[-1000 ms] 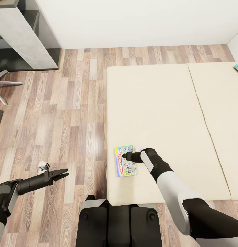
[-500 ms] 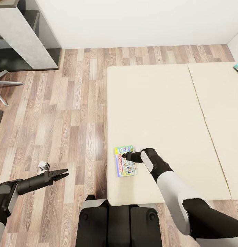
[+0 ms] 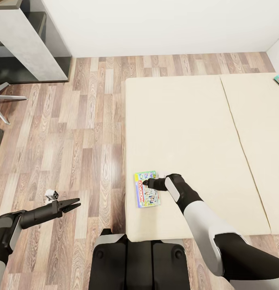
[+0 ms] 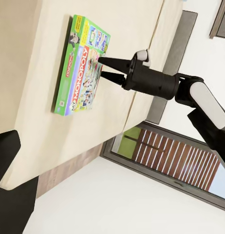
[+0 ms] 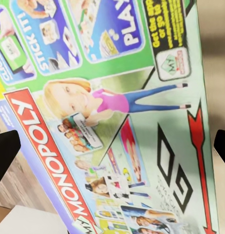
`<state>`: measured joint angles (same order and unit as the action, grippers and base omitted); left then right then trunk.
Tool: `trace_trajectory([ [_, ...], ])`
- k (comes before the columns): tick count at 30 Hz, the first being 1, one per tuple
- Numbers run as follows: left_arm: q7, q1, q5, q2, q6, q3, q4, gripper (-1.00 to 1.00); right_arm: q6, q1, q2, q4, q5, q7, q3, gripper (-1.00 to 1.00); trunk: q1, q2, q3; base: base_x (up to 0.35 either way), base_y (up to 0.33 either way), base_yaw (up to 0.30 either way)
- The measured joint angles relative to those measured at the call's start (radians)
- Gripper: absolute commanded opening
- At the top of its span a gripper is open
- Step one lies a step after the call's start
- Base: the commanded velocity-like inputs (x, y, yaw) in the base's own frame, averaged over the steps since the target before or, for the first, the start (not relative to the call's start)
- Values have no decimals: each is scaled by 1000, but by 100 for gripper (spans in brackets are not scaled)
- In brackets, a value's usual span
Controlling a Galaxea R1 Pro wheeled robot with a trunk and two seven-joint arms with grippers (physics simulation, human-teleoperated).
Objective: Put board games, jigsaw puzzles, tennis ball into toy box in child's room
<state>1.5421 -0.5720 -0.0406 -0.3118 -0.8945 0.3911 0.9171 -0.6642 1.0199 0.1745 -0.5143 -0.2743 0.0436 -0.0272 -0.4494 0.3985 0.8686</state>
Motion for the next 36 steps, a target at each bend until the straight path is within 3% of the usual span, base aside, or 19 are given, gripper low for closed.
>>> trace_trajectory([
  [22,0,0,0,0,0,0,0,100,30,0,0,0,-1,-1,-3,100,0,0,0,0,0,0],
  [29,0,0,0,-1,0,0,0,100,29,0,0,0,-43,-1,-3,100,0,0,0,0,0,0],
  [36,0,0,0,-1,0,0,0,100,32,0,0,1,-61,-1,-4,100,0,0,0,0,0,0],
])
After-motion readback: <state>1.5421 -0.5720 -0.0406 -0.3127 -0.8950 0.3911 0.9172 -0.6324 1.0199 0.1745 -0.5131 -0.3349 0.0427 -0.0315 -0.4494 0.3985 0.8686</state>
